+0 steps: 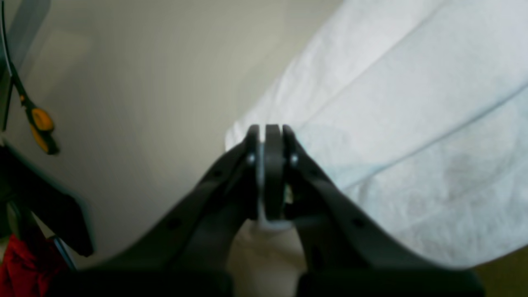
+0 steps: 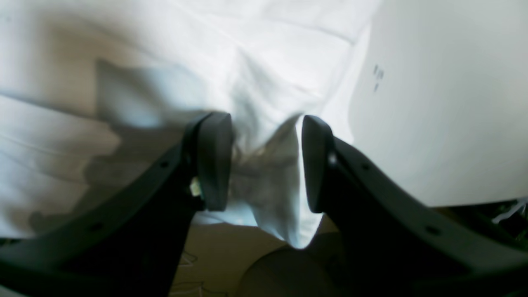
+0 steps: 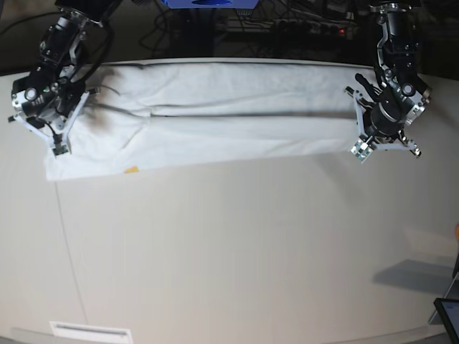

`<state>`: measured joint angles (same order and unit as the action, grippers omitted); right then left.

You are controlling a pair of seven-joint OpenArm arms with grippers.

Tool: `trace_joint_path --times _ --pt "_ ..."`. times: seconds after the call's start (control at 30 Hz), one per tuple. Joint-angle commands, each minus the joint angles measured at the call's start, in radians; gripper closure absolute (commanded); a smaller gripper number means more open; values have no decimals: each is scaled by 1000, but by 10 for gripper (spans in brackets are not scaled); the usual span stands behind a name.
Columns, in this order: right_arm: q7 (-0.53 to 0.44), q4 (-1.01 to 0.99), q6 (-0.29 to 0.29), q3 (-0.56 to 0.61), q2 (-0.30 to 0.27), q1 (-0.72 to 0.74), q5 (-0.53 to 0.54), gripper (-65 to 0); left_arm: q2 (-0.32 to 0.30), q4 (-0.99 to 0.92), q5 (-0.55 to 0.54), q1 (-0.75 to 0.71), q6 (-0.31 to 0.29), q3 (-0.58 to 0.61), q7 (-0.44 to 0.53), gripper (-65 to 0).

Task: Fold the T-shirt properly
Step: 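Lift the folded strip's ends with both grippers and drag them toward the robot, then lay the strip down and reposition both grippers along its edge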

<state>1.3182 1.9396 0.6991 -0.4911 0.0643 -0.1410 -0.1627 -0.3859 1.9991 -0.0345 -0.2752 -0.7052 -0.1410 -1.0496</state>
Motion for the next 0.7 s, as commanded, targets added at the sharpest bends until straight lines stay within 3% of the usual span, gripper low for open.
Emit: trace_joint_path --times 0.0,0.2,0.37,0.5,0.67 --pt "-4 19 -1 -11 -7 10 -7 -267 -20 19 9 4 7 -7 2 0" --pt "-6 21 -1 -34 -7 13 -7 -267 -23 19 14 3 7 2 2 0" --pt "-22 21 -1 -111 -7 30 -2 -267 -71 19 6 1 7 39 15 0" --pt "-35 21 -1 -160 -5 33 -1 -267 -89 19 8 -40 7 63 101 -66" --pt "-36 21 -1 -191 -5 51 -1 -267 -91 19 8 -57 7 74 116 -101"
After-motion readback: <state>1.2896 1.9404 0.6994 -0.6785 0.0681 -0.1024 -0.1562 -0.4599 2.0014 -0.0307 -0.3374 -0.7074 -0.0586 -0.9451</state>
